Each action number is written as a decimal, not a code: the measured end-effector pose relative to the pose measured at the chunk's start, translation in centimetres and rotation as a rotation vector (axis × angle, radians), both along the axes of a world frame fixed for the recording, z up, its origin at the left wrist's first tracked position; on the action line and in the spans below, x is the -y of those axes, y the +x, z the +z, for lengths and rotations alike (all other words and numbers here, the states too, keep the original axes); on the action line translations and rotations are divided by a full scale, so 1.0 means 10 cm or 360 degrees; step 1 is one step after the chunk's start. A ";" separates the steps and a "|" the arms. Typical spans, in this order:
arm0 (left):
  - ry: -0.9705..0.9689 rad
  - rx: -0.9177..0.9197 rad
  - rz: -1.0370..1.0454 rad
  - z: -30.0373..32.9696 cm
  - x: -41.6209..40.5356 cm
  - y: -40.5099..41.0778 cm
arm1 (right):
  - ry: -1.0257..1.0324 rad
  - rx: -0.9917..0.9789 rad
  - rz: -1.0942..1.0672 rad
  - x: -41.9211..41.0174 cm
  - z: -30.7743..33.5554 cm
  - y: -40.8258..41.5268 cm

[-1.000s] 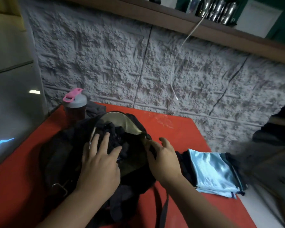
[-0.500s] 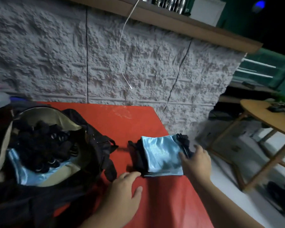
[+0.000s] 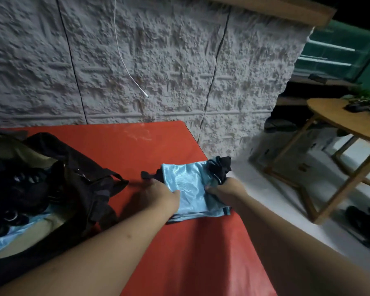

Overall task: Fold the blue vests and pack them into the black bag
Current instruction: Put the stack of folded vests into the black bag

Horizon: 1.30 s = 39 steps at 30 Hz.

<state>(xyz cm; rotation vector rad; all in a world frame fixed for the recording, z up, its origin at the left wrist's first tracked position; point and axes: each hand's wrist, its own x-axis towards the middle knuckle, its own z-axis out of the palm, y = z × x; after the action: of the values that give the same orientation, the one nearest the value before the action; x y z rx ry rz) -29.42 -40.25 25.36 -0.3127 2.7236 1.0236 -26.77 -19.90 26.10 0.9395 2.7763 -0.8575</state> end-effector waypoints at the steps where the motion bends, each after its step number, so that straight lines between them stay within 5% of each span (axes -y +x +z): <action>1: 0.0036 0.0014 0.0024 0.00 -0.04 -0.01 | 0.0030 -0.0018 0.0002 0.01 -0.03 0.01; 14: -0.0048 0.0200 0.0032 0.08 0.48 0.66 | 0.0221 0.0140 0.0080 0.56 -0.03 0.65; 25: 0.0185 0.0280 0.0091 0.26 1.00 1.24 | -0.0507 0.0277 -0.0131 0.98 0.23 1.12; 32: 0.0499 0.0249 0.0099 0.27 1.09 1.29 | -0.0165 0.0284 -0.0025 1.12 0.28 1.15; 39: 0.0329 0.0089 -0.0005 0.15 1.06 1.34 | -0.0240 0.0237 0.0060 1.23 0.34 1.11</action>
<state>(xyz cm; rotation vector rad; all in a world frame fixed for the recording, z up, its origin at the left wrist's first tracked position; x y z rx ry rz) -16.05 -50.89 26.90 -0.2962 2.5402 1.2624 -15.69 -32.20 29.53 0.8847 2.5559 -0.9347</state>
